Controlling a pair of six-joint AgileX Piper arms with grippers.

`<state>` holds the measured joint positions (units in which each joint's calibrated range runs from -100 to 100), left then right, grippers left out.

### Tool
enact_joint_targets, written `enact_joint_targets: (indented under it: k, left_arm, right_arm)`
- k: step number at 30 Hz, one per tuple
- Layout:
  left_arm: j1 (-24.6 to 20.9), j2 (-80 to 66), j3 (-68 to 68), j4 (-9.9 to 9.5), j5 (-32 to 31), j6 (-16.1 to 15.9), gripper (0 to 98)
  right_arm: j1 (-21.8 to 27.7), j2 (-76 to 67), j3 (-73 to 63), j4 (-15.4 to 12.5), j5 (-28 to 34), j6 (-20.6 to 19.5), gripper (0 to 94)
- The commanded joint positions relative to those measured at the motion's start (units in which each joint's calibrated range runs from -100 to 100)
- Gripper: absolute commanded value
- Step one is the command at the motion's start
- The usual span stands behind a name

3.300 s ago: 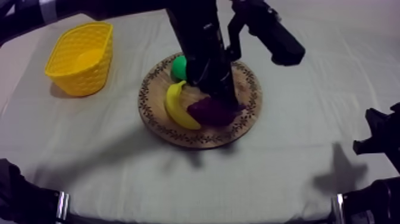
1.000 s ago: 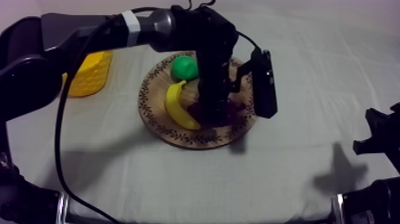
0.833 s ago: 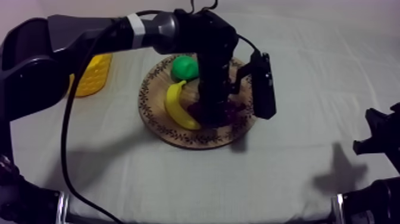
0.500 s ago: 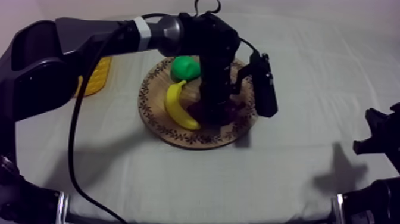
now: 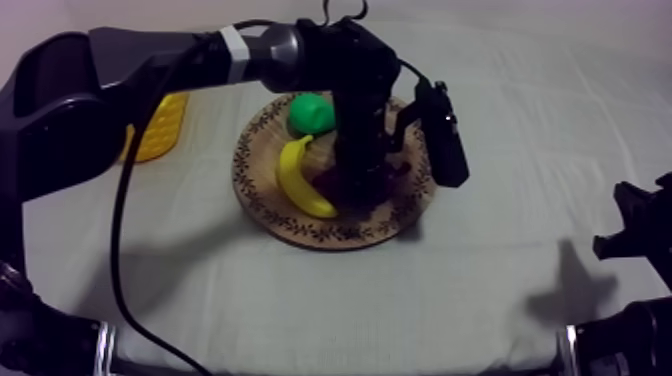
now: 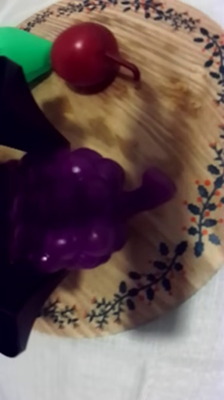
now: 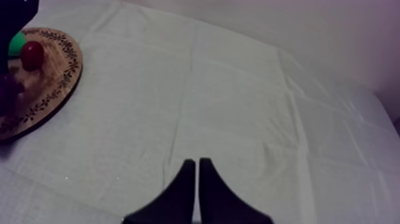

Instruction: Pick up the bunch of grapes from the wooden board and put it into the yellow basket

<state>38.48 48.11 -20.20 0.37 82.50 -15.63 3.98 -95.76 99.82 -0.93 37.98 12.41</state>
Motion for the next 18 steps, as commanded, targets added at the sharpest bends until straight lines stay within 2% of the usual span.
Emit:
enact_joint_targets:
  k: [1,18]
  left_arm:
    - [0.0,-1.8,1.2,-0.02,-0.2,0.2,45.2]
    - [-0.8,-18.8,4.9,-1.13,7.6,2.3,44.8]
  right_arm:
    - [0.0,0.0,0.0,0.0,0.0,0.0,0.3]
    - [0.0,0.0,0.0,0.0,0.0,0.0,0.3]
